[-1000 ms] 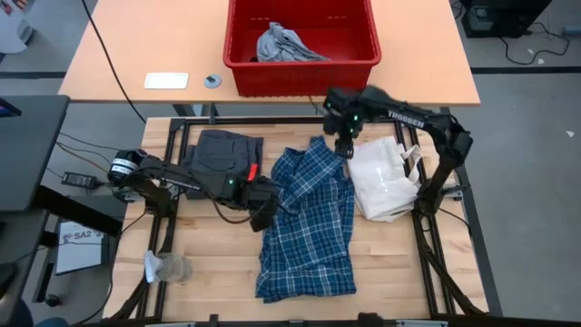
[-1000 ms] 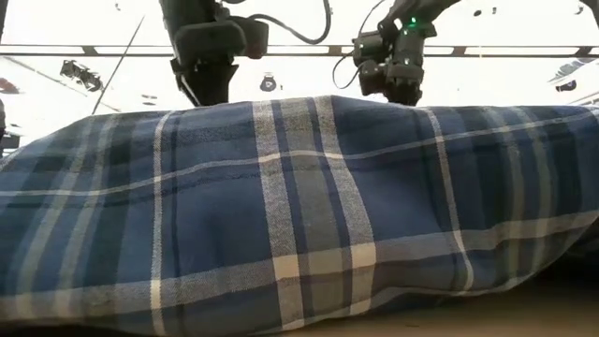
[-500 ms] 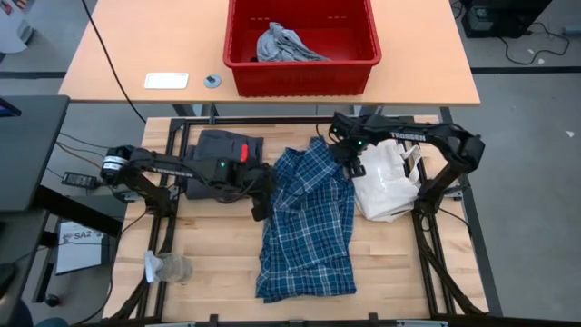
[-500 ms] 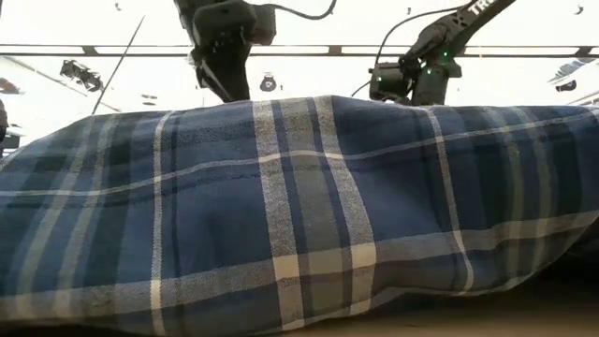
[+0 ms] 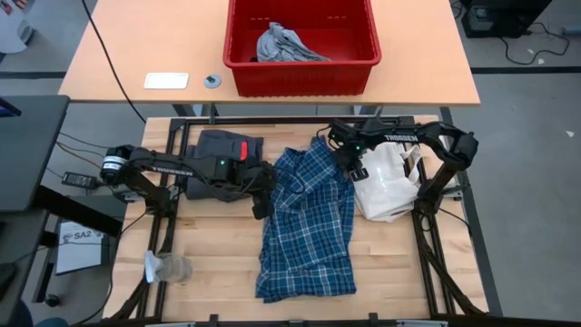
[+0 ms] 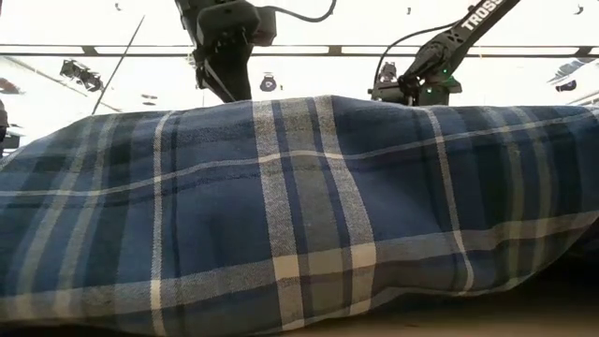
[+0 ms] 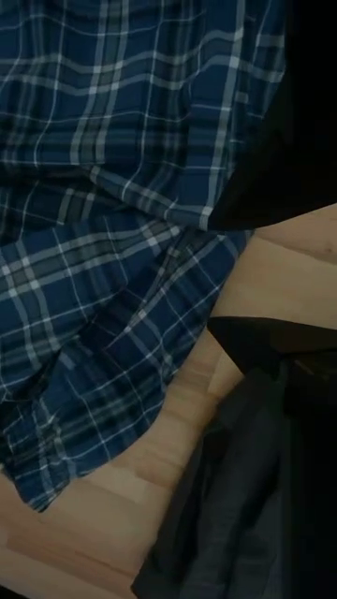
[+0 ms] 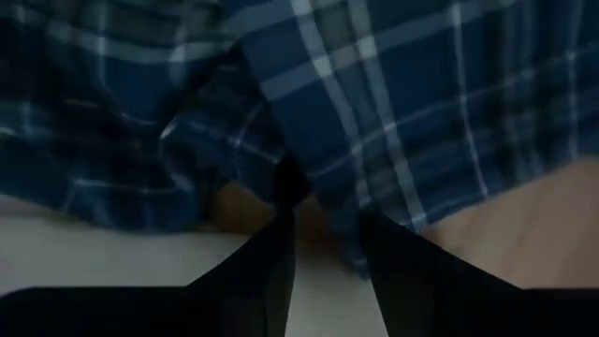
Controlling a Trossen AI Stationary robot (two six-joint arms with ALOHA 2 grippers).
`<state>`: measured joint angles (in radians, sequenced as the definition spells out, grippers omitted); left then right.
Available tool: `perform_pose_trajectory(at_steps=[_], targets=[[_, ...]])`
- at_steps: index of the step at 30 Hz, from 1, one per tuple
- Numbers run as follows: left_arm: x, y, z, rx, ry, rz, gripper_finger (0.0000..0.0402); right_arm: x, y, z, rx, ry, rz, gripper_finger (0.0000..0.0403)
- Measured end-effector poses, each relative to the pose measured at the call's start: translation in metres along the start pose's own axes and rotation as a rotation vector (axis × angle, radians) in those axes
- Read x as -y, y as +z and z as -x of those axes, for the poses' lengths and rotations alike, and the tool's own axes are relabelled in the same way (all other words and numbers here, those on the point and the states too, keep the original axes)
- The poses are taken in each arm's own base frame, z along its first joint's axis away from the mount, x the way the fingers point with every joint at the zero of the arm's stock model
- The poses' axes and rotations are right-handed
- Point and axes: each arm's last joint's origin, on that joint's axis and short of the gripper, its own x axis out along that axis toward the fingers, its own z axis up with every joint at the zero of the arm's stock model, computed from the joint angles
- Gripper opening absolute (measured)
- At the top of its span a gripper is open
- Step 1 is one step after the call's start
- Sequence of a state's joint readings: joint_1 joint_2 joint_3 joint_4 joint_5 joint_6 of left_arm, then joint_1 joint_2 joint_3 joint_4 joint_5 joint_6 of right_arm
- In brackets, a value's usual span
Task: Fold Laundry from Bin
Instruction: Fold the plaid pants
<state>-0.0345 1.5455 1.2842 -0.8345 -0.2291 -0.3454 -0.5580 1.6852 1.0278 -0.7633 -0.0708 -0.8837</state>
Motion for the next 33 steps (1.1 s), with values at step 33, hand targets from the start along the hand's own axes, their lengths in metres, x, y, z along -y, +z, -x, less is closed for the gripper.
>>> perform_pose_trajectory(at_steps=[33], targets=[[-0.025, 0.004, -0.004, -0.027, 0.057, 0.073, 0.0164, 0.132, 0.118, 0.069, 0.153, -0.295, -0.446, 0.0004]])
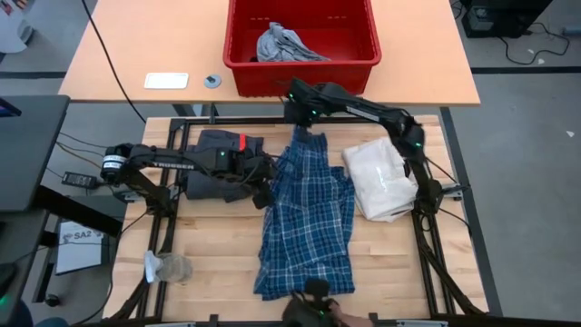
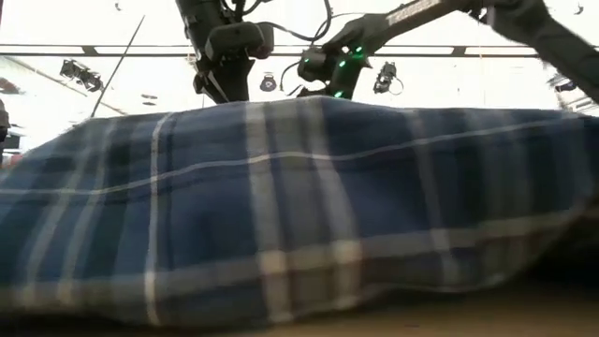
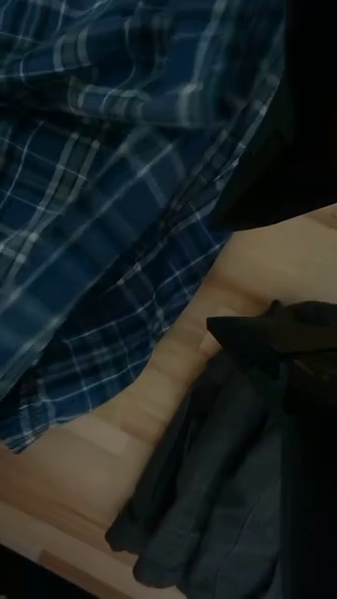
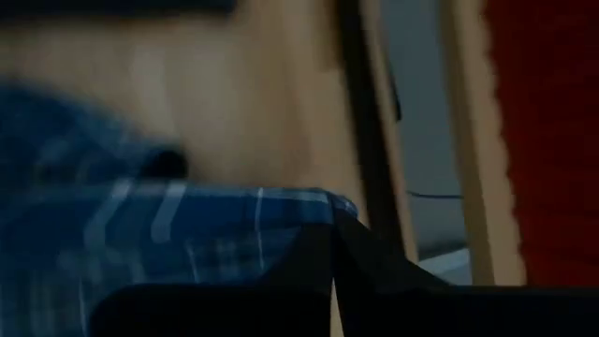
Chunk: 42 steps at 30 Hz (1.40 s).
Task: Fold Laundry from Bin
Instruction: Fold the plaid pants
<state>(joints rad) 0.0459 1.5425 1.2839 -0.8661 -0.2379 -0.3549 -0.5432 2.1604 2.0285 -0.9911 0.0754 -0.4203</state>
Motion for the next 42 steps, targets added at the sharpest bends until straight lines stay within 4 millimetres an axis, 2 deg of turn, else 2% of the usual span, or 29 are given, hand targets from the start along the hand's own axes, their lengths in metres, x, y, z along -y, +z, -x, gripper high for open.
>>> perform_pose_trajectory(at_steps=[2, 4, 9, 12, 15, 20, 24, 33, 38, 42], targets=[[-0.002, 0.001, 0.000, 0.000, 0.003, 0.005, 0.0164, 0.010, 0.009, -0.004, 0.015, 0.011, -0.078, 0.0018], [-0.003, 0.001, -0.001, -0.001, 0.006, 0.008, 0.0164, 0.015, 0.011, -0.002, 0.006, 0.075, -0.148, 0.0049], [-0.005, 0.002, -0.001, -0.001, 0.009, 0.006, 0.0164, 0.017, 0.003, 0.014, -0.027, 0.311, -0.293, 0.0160], [-0.005, 0.002, -0.001, 0.001, 0.008, -0.010, 0.0164, 0.015, -0.006, 0.040, -0.099, 0.307, -0.347, 0.0221], [-0.003, 0.001, -0.001, 0.002, 0.005, -0.021, 0.0164, 0.006, -0.011, 0.073, -0.108, 0.241, -0.325, 0.0252], [0.008, -0.003, 0.002, -0.002, -0.037, -0.133, 0.0164, -0.015, -0.019, 0.121, 0.023, 0.251, -0.311, 0.0251], [0.019, -0.005, 0.005, 0.016, -0.085, -0.248, 0.0164, -0.037, -0.039, 0.145, 0.117, 0.287, -0.332, 0.0234], [0.044, 0.005, 0.012, 0.209, -0.271, -0.531, 0.0164, -0.131, -0.089, 0.168, 0.260, 0.333, -0.420, 0.0196], [0.046, 0.009, 0.013, 0.269, -0.277, -0.567, 0.0164, -0.182, -0.109, 0.179, 0.283, 0.313, -0.484, 0.0188], [0.053, 0.016, 0.017, 0.358, -0.319, -0.521, 0.0165, -0.220, -0.120, 0.188, 0.284, 0.315, -0.460, 0.0183]])
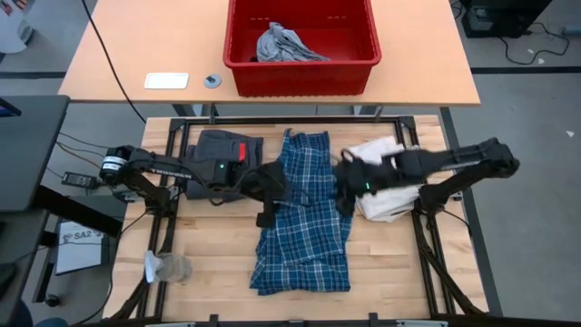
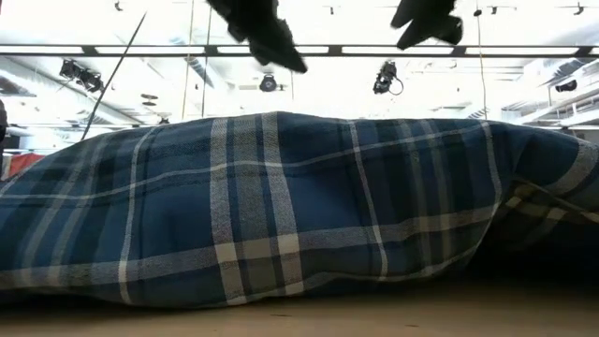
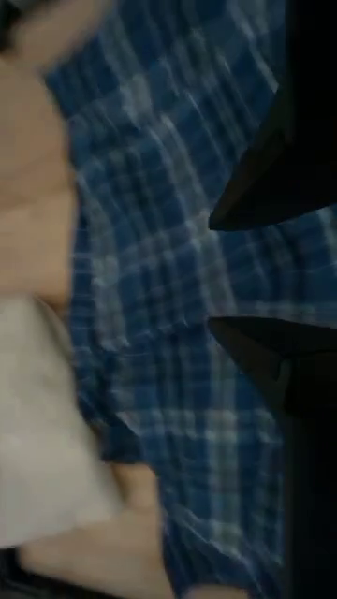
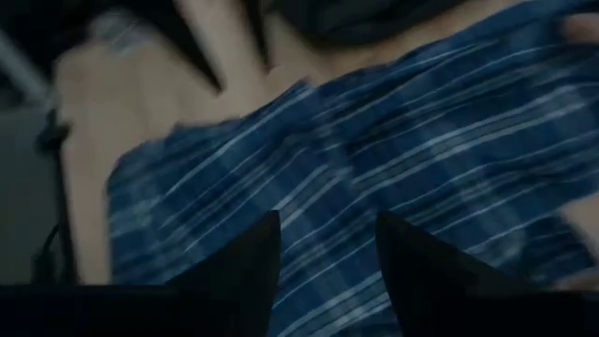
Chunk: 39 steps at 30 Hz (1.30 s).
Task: Fold Laundry from Bin
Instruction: Fold the plaid pants
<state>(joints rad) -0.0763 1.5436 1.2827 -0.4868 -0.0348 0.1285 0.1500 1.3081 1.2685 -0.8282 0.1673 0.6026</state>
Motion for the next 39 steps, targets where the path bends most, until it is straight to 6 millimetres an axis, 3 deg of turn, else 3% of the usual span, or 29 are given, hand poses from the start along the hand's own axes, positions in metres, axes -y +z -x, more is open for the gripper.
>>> perform_pose_trajectory(at_steps=[3, 7, 11, 14, 20, 26, 34, 39], targets=[[0.013, 0.006, 0.001, 0.053, -0.079, 0.001, 0.0165, -0.024, -0.018, -0.001, -0.025, 0.027, 0.087, 0.0179], [0.051, 0.003, -0.010, 0.012, -0.169, -0.120, 0.0165, -0.054, -0.042, -0.017, -0.084, 0.039, 0.264, 0.0177], [0.100, -0.003, -0.027, -0.001, -0.264, -0.244, 0.0165, -0.082, -0.070, -0.046, -0.202, 0.079, 0.375, 0.0179], [0.131, -0.006, -0.039, 0.012, -0.302, -0.197, 0.0165, -0.098, -0.090, -0.074, -0.277, 0.094, 0.441, 0.0177], [0.168, -0.021, -0.057, -0.030, -0.274, -0.181, 0.0165, -0.114, -0.126, -0.109, -0.293, -0.027, 0.567, 0.0171], [0.170, -0.033, -0.077, -0.093, -0.171, -0.160, 0.0165, -0.119, -0.145, -0.129, -0.284, -0.102, 0.629, 0.0170], [0.153, -0.034, -0.086, -0.118, -0.065, -0.053, 0.0165, -0.120, -0.147, -0.133, -0.259, -0.131, 0.617, 0.0170], [0.151, -0.042, -0.090, -0.193, -0.143, -0.128, 0.0154, -0.120, -0.149, -0.133, -0.261, -0.136, 0.586, 0.0170]])
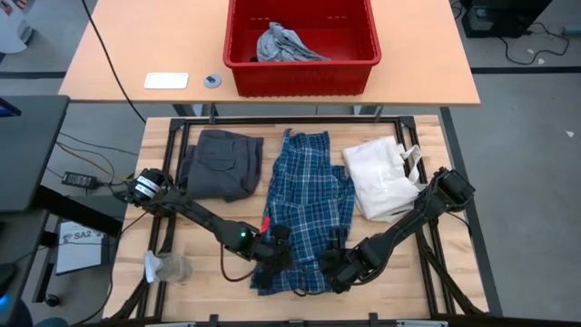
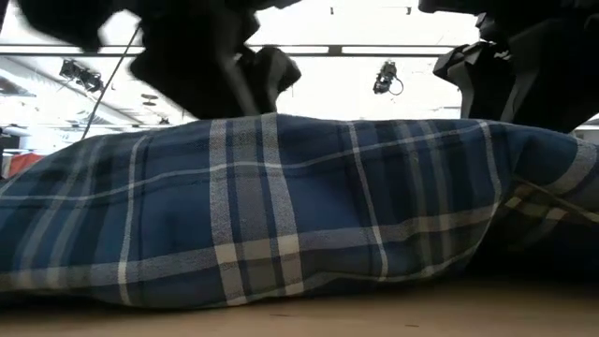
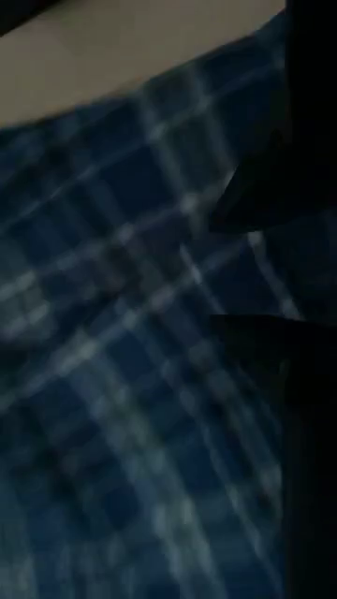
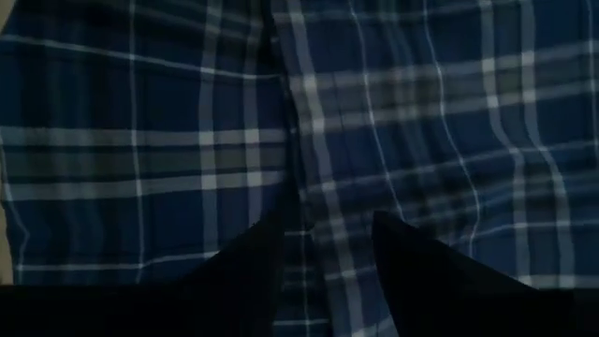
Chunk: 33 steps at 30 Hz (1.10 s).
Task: Fold Laundry from Bin
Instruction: Fold the plaid pants
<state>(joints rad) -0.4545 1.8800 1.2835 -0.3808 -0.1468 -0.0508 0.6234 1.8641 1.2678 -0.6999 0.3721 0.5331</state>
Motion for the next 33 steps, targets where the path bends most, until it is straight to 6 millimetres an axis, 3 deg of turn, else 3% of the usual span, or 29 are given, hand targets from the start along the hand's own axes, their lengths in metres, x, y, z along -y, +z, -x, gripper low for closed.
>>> perform_pose_trajectory(at_steps=[5, 16, 20, 24, 27, 33], targets=[[0.006, -0.001, 0.001, -0.009, -0.095, -0.052, 0.0151, -0.006, -0.004, 0.003, -0.005, 0.011, -0.057, 0.0170], [0.001, -0.006, -0.006, -0.054, -0.027, -0.096, 0.0144, -0.019, -0.013, 0.009, 0.003, 0.017, -0.163, 0.0168], [0.002, -0.009, -0.012, -0.080, -0.027, -0.105, 0.0111, -0.020, -0.015, 0.010, 0.002, 0.005, -0.193, 0.0162], [0.002, -0.008, -0.013, -0.067, -0.026, -0.105, 0.0053, -0.020, -0.017, 0.011, -0.006, -0.006, -0.225, 0.0153], [0.001, -0.006, -0.008, -0.050, -0.019, -0.092, 0.0011, -0.020, -0.017, 0.016, 0.005, -0.007, -0.251, 0.0142], [-0.005, 0.015, 0.026, 0.079, 0.028, -0.036, 0.0004, -0.014, -0.022, 0.047, 0.092, -0.054, -0.280, 0.0122]])
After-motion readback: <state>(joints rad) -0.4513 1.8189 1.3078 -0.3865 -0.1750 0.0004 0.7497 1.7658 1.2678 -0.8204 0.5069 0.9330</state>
